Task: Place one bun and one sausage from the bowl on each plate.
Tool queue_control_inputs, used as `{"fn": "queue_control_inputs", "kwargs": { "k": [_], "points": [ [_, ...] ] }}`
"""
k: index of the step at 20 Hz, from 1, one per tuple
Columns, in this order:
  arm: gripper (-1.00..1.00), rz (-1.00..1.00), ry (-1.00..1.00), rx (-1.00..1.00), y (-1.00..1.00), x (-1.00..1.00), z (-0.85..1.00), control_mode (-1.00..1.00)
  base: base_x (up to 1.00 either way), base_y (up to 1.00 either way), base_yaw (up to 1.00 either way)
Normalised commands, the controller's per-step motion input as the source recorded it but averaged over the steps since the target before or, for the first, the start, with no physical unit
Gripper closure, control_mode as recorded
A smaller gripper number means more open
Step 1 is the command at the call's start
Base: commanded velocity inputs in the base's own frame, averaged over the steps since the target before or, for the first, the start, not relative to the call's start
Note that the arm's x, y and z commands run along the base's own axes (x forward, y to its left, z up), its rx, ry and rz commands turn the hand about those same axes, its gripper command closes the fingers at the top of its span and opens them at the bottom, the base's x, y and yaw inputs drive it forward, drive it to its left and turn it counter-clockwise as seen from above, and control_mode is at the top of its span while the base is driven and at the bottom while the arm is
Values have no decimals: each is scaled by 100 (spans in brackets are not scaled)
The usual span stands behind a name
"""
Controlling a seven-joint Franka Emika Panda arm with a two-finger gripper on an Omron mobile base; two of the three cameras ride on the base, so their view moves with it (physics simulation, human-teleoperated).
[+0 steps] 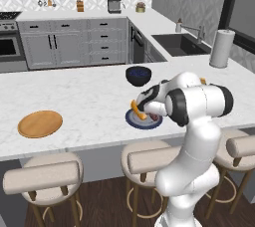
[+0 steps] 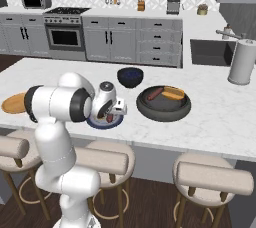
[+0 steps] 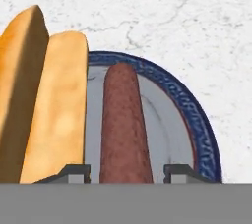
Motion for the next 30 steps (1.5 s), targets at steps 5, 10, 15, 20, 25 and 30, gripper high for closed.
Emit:
{"fn": "queue_control_inputs", "kwargs": {
  "k": [5,10,15,20,25,30],
  "points": [
    [-100,0,-9,0,0,-25,41,-100,0,0,0],
    [-100,0,-4,0,-5,-7,84,-100,0,0,0],
    [-100,-1,0,0,-27,9,74,-100,0,0,0],
    [-100,-18,-1,-3,-73,45,23,-100,0,0,0],
    [-100,-32,0,-6,-99,18,3,-100,0,0,0],
    [-100,-25,0,-3,-85,11,5,-100,0,0,0]
  ]
}}
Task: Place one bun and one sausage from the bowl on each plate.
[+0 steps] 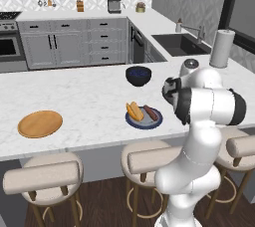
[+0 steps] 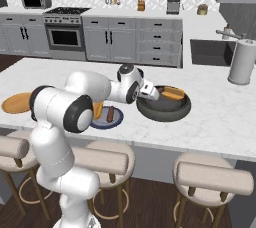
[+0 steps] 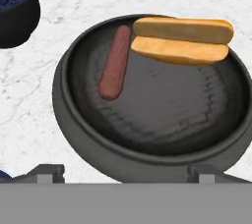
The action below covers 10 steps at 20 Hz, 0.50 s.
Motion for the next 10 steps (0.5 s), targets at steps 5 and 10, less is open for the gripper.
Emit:
{"fn": "queue_control_inputs", "kwargs": {
  "k": [5,10],
  "points": [
    [-100,-8,1,0,-17,36,0,-100,0,0,0],
    [-100,-2,1,1,-16,40,-5,-100,0,0,0]
  ]
}}
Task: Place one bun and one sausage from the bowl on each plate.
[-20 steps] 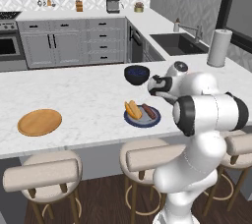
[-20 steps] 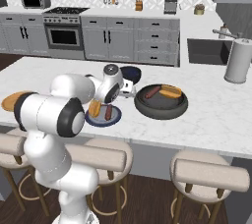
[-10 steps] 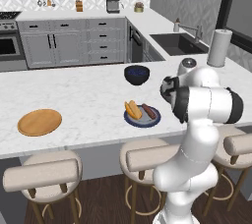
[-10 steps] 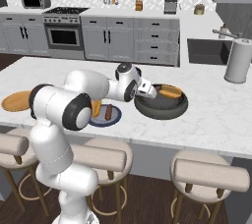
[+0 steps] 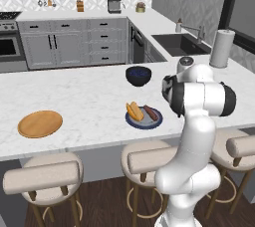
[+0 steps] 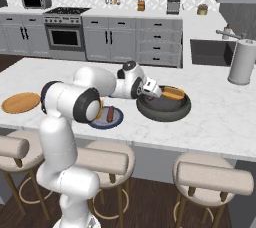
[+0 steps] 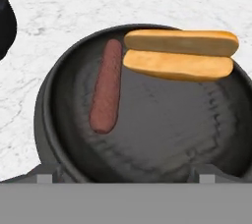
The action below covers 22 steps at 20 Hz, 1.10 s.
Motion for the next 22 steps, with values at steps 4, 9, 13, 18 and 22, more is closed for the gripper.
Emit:
{"fn": "queue_control_inputs", "kwargs": {
  "k": [4,9,13,18,22],
  "points": [
    [-100,0,6,6,-8,37,-19,-100,0,0,0],
    [-100,0,3,8,-28,30,-13,-100,0,0,0],
    [-100,0,0,4,-13,27,-25,-100,0,0,0],
    [-100,1,1,0,0,36,-27,-100,0,0,0],
    [-100,1,2,0,1,36,-19,-100,0,0,0]
  ]
}}
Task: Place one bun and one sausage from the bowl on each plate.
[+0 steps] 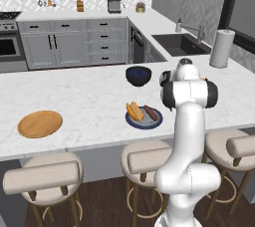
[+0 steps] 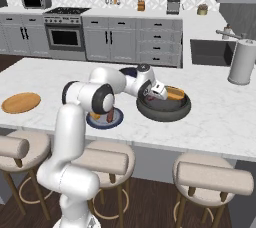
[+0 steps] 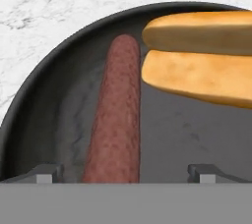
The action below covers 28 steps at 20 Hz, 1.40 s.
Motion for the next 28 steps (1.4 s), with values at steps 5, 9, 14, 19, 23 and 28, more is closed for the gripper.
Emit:
{"fn": "queue_control_inputs", "kwargs": {
  "k": [5,9,14,19,23,28],
  "points": [
    [-100,0,1,0,0,24,-18,-100,0,0,0],
    [-100,0,1,0,0,10,-42,-100,0,0,0],
    [100,0,0,0,1,-5,-50,-100,0,0,0],
    [100,0,0,0,14,-2,-11,-100,0,0,0],
    [100,0,-5,0,12,-53,31,-100,0,0,0],
    [100,0,-8,0,11,-98,71,-100,0,0,0]
  ]
}}
